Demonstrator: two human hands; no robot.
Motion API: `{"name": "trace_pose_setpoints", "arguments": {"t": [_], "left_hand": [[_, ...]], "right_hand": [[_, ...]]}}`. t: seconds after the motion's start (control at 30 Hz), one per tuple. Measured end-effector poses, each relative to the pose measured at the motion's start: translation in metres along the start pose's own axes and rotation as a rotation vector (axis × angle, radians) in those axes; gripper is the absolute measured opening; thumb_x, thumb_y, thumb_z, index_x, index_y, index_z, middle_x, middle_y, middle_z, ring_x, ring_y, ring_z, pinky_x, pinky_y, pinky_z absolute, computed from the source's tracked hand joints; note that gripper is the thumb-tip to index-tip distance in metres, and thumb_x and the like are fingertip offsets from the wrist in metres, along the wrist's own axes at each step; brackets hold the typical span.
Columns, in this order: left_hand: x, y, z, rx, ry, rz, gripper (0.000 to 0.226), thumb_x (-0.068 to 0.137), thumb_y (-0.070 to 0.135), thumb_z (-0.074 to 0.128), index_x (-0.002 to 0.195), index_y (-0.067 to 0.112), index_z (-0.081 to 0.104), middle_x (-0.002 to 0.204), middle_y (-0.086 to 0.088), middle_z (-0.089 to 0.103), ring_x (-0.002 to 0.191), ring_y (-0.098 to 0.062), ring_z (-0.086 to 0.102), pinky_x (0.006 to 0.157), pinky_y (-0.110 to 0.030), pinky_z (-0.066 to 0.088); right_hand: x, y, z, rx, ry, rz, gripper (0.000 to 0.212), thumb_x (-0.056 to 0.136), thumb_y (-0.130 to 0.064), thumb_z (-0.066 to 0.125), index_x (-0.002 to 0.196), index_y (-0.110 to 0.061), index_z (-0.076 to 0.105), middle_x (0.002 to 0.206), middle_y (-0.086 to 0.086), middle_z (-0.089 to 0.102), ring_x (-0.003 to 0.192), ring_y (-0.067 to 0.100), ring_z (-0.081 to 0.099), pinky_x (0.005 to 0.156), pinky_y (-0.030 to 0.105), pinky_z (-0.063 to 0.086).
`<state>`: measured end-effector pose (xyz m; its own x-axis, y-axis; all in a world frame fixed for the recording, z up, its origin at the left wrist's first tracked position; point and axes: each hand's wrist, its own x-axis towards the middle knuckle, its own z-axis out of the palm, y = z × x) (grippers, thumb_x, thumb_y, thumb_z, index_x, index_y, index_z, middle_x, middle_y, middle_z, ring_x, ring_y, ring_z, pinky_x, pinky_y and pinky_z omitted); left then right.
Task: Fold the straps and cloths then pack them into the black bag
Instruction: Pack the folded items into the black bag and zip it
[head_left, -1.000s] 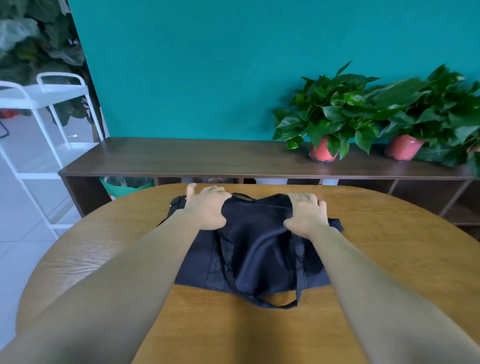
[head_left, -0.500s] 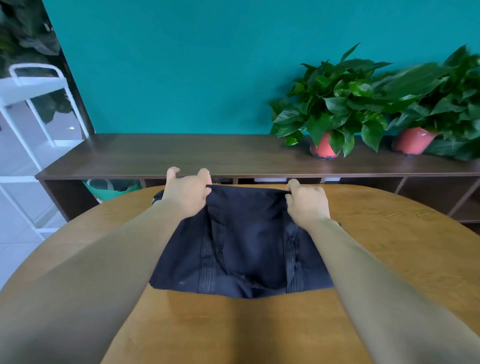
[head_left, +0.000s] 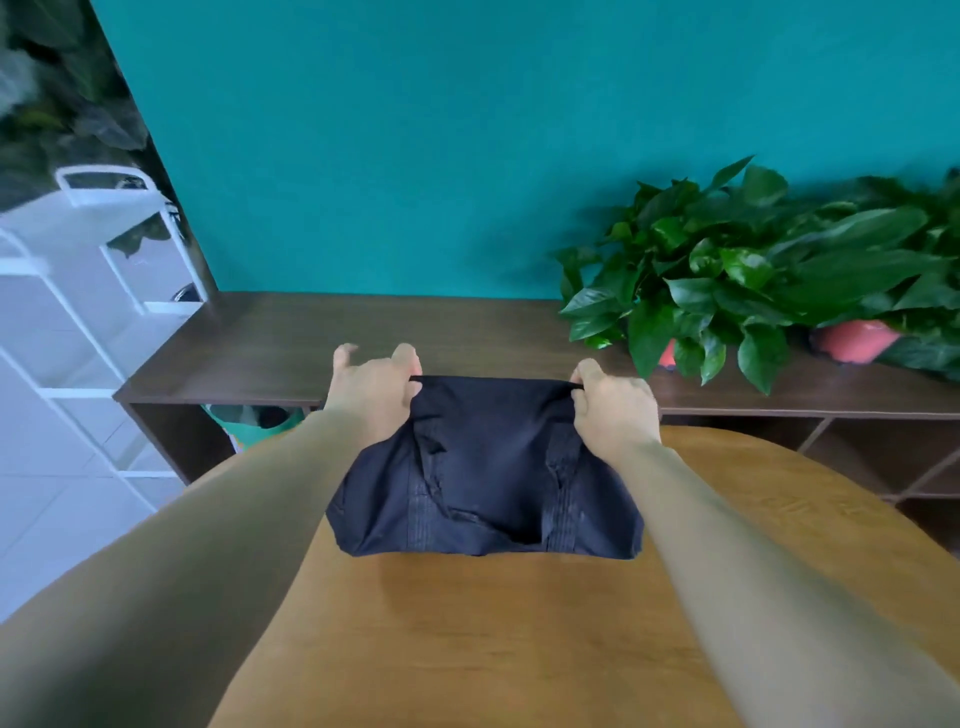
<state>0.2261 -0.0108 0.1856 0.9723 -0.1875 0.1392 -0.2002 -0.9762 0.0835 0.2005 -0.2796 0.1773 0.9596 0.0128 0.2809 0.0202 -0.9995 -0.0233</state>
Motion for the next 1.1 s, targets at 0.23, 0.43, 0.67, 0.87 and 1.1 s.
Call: {"name": "trace_pose_setpoints", "arguments": {"t": [0.23,0.43,0.67,0.87,1.1], "left_hand": [[0.032,-0.007,-0.102,0.002,0.019,-0.051,0.01,0.099,0.017,0.033,0.104,0.019,0.041,0.071,0.007,0.059,0.082,-0.022,0.058,0.11,-0.041,0.01],[0.069,-0.039,-0.148,0.025,0.04,-0.1,0.013,0.098,0.016,0.033,0.108,0.017,0.042,0.067,0.006,0.057,0.078,-0.023,0.057,0.107,-0.038,0.012],[0.139,-0.087,-0.168,0.004,0.08,-0.112,0.014,0.098,0.016,0.035,0.11,0.016,0.043,0.063,0.007,0.054,0.078,-0.023,0.058,0.106,-0.038,0.013],[0.211,-0.11,-0.188,0.002,0.164,-0.093,0.011,0.098,0.015,0.035,0.106,0.016,0.042,0.058,0.005,0.052,0.069,-0.023,0.053,0.109,-0.04,0.012],[0.248,-0.116,-0.138,-0.017,0.092,-0.117,0.01,0.098,0.015,0.036,0.106,0.018,0.041,0.058,0.009,0.05,0.067,-0.019,0.051,0.108,-0.04,0.013]], "right_hand": [[0.061,-0.015,-0.083,0.084,-0.018,0.002,0.014,0.097,-0.02,0.04,0.108,-0.014,0.048,0.088,0.008,0.068,0.082,0.032,0.061,0.075,0.035,0.034],[0.127,-0.049,-0.115,0.085,-0.002,-0.012,0.014,0.097,-0.021,0.042,0.109,-0.016,0.047,0.092,0.008,0.067,0.084,0.03,0.061,0.077,0.036,0.034],[0.211,-0.085,-0.123,0.045,0.052,-0.026,0.013,0.096,-0.019,0.042,0.107,-0.016,0.047,0.088,0.008,0.067,0.081,0.029,0.062,0.072,0.035,0.03],[0.283,-0.096,-0.129,0.023,0.133,-0.01,0.012,0.097,-0.019,0.041,0.106,-0.014,0.048,0.082,0.008,0.066,0.073,0.029,0.059,0.073,0.035,0.031],[0.315,-0.096,-0.078,0.047,0.081,0.036,0.01,0.095,-0.016,0.044,0.104,-0.015,0.048,0.082,0.007,0.066,0.074,0.029,0.06,0.072,0.034,0.031]]}}
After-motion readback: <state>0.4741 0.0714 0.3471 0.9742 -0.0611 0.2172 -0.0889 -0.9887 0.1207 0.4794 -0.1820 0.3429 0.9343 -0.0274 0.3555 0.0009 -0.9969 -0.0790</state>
